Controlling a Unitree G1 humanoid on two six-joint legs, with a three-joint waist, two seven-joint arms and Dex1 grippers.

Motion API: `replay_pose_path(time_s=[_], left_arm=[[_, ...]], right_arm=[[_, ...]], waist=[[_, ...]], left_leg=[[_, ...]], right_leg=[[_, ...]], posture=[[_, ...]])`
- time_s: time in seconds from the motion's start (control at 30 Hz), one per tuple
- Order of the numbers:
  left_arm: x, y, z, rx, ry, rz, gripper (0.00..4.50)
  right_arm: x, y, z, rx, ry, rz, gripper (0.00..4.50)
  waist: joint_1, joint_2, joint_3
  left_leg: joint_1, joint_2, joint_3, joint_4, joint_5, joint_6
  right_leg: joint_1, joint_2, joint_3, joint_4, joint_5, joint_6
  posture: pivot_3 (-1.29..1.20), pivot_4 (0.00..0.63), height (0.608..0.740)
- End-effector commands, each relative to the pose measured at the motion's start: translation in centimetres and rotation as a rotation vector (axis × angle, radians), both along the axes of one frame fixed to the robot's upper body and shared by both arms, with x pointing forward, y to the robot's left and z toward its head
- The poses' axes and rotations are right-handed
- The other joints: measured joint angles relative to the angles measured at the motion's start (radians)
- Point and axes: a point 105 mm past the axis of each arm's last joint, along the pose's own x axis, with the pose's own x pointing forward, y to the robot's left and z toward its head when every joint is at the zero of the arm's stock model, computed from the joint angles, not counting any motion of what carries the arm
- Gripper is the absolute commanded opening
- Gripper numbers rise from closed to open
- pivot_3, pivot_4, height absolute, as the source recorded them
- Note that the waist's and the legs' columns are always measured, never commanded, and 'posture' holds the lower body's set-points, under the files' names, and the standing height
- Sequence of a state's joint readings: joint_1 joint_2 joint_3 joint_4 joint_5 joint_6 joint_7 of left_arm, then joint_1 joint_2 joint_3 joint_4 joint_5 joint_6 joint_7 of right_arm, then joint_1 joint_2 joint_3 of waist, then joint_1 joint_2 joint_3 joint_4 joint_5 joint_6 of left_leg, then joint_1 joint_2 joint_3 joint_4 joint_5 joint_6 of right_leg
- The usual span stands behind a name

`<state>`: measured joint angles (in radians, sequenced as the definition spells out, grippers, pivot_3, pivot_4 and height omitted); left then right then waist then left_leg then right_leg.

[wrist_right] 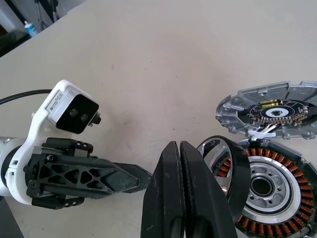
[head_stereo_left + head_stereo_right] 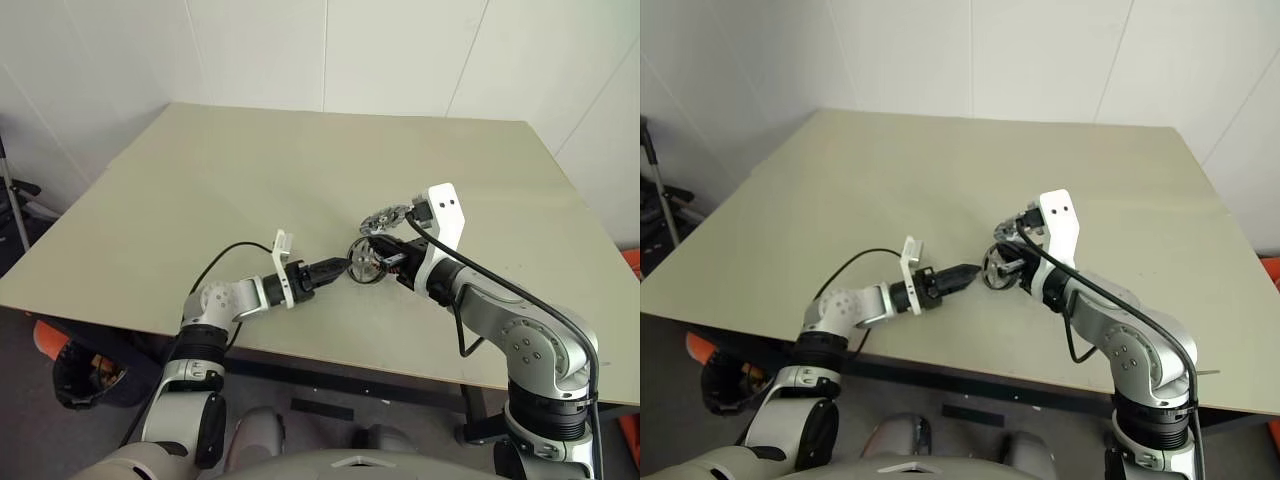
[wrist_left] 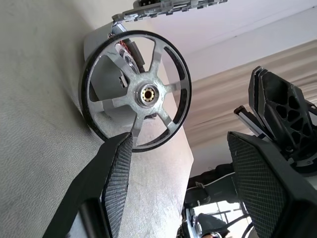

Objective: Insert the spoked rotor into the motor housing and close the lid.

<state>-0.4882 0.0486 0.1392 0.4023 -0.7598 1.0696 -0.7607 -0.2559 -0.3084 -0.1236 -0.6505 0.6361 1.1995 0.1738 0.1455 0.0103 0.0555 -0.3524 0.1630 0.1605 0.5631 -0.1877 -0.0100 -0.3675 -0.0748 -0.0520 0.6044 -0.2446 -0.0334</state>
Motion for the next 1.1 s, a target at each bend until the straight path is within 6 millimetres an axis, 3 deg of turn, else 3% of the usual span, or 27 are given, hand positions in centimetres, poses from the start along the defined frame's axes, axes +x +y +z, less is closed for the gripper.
replay_pose_path(time_s=[0.03,0.13,0.27,0.5,0.7,0.87,1.1], left_arm=[[0.1,-0.3,1.3,-0.006,-0.075,-0.029,3.25],[-0.1,-0.2,1.4,0.012,-0.123,-0.049,3.40],[-0.4,0.3,1.8,0.031,-0.185,-0.050,4.44],[-1.0,2.4,2.6,0.110,-0.367,0.013,4.47],[-2.2,2.4,3.5,0.164,-0.564,0.030,4.47],[-2.7,2.1,3.8,0.166,-0.610,0.034,4.47],[-2.9,2.1,3.6,0.167,-0.615,0.030,4.50]], right_arm=[[0.1,0.0,1.0,0.010,-0.049,0.002,0.00],[0.1,0.0,1.1,0.008,-0.051,0.001,0.00],[0.1,-0.1,1.0,0.007,-0.051,-0.002,0.00],[0.0,-0.5,0.3,0.008,-0.032,-0.017,0.00],[0.0,-1.3,-0.7,0.073,0.016,-0.059,0.00],[0.0,-2.6,-0.9,0.143,0.041,-0.097,0.00],[-0.2,-3.8,-1.2,0.160,0.066,-0.122,2.25]], waist=[[0.000,0.000,0.000],[0.000,0.000,0.000],[-0.001,0.000,0.000],[-0.006,0.000,0.000],[-0.011,0.000,0.000],[-0.018,0.000,0.000],[-0.021,0.000,0.000]], left_leg=[[0.000,0.000,0.000,0.000,0.000,0.000],[0.000,0.000,0.000,0.000,0.000,0.000],[0.000,0.000,0.000,0.000,0.000,0.000],[0.000,0.000,0.000,0.000,0.000,0.000],[0.000,0.000,0.000,0.001,0.000,0.000],[0.001,0.000,0.000,0.001,0.000,0.000],[0.001,0.000,0.001,0.001,0.000,0.000]], right_leg=[[0.000,0.000,0.000,0.000,0.000,0.000],[0.000,0.000,0.000,0.000,0.000,0.000],[0.000,0.000,0.000,0.000,0.000,0.000],[0.000,0.000,0.000,0.001,0.000,0.000],[0.000,0.000,0.000,0.000,0.000,0.000],[0.000,0.000,0.000,0.001,0.000,0.000],[0.000,0.000,0.000,0.001,0.000,0.000]], posture=[[0.00,0.000,0.740],[0.00,0.000,0.740],[0.00,0.000,0.740],[0.00,0.000,0.740],[0.00,0.000,0.740],[0.00,0.000,0.740],[0.00,0.000,0.740]])
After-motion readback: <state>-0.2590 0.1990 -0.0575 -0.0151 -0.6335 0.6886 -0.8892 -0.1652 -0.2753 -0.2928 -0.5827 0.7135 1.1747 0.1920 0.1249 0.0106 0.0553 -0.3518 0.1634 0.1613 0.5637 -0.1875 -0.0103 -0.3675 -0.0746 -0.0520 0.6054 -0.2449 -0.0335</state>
